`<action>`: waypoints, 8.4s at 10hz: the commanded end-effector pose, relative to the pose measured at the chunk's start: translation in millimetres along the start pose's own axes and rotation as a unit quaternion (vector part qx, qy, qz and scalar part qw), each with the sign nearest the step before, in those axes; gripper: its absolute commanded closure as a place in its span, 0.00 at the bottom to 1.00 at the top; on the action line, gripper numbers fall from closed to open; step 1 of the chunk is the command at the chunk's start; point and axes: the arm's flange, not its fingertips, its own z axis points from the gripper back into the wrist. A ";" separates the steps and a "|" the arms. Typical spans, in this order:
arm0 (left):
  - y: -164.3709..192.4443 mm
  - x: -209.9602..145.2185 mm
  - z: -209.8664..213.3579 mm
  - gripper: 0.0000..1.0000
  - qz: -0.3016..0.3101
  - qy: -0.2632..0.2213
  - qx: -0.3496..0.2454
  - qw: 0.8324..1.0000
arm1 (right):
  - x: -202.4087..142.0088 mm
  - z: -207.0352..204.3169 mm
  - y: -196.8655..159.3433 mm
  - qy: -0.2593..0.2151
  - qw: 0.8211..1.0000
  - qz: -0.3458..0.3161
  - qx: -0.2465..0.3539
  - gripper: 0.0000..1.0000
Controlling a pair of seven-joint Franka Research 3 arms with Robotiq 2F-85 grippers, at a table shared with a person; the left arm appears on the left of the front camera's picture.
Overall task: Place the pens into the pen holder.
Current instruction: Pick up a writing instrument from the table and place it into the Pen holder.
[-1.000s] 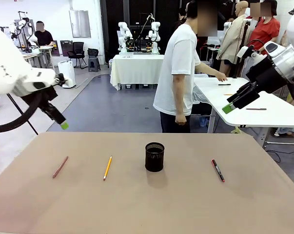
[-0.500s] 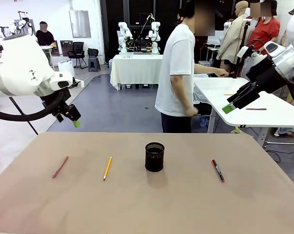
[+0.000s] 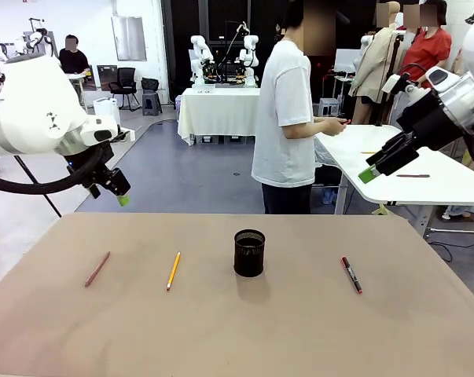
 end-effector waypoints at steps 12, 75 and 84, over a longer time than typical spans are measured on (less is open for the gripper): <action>91.5 8.6 -158.9 0.00 0.208 0.143 0.029 0.967 | 1.2 0.4 -0.3 -0.005 1.000 0.000 -0.001 0.00; 64.6 -12.4 20.0 1.00 -0.371 -0.491 -0.409 0.674 | 1.2 0.4 -0.3 -0.005 1.000 0.000 -0.001 0.00; 64.6 -12.4 20.0 1.00 -0.371 -0.491 -0.409 0.674 | 1.2 0.4 -0.3 -0.005 1.000 0.000 -0.001 0.00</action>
